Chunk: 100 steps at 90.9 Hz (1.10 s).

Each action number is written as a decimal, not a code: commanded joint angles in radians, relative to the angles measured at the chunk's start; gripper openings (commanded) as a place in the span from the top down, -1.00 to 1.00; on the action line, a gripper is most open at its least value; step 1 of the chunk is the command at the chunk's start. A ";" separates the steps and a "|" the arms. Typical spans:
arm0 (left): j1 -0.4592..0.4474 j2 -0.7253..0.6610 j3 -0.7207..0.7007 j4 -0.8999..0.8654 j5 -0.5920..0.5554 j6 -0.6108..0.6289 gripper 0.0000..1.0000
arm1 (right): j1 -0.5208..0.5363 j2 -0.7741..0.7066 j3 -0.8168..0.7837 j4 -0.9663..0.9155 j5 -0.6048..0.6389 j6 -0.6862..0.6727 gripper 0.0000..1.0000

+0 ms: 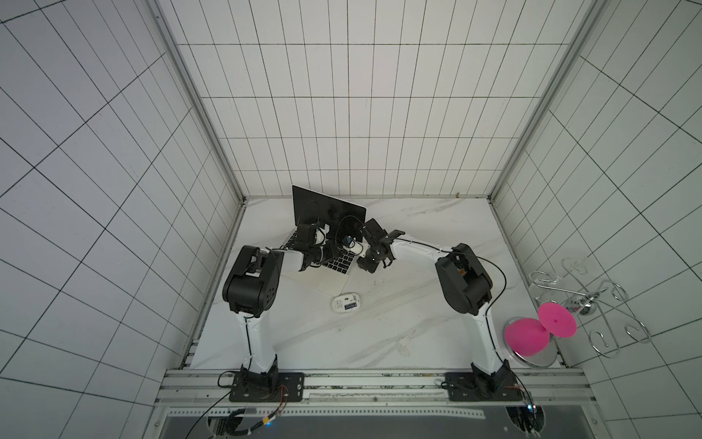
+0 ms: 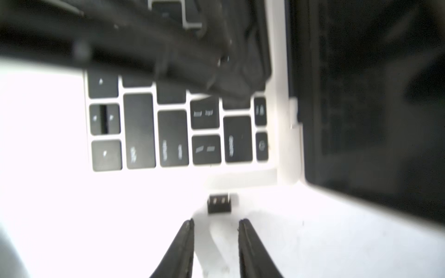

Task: Insert the wireless mouse receiver into the laptop
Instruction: Insert the USB plug into the USB port.

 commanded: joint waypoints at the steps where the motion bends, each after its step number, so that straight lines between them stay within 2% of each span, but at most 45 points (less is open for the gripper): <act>1: -0.018 0.060 -0.035 -0.149 -0.025 0.007 0.14 | -0.002 -0.064 -0.044 0.038 0.020 0.054 0.22; 16: -0.018 0.059 -0.035 -0.150 -0.025 0.008 0.14 | -0.002 -0.044 -0.058 0.044 0.060 0.091 0.31; 47: -0.019 0.060 -0.035 -0.149 -0.025 0.010 0.13 | 0.000 0.053 0.011 0.029 0.094 0.138 0.52; 88: -0.018 0.059 -0.033 -0.152 -0.028 0.012 0.13 | 0.018 0.120 0.097 0.037 0.068 0.225 0.55; 100: -0.018 0.033 -0.055 -0.134 -0.039 0.015 0.14 | 0.015 0.055 0.057 0.054 0.112 0.291 0.42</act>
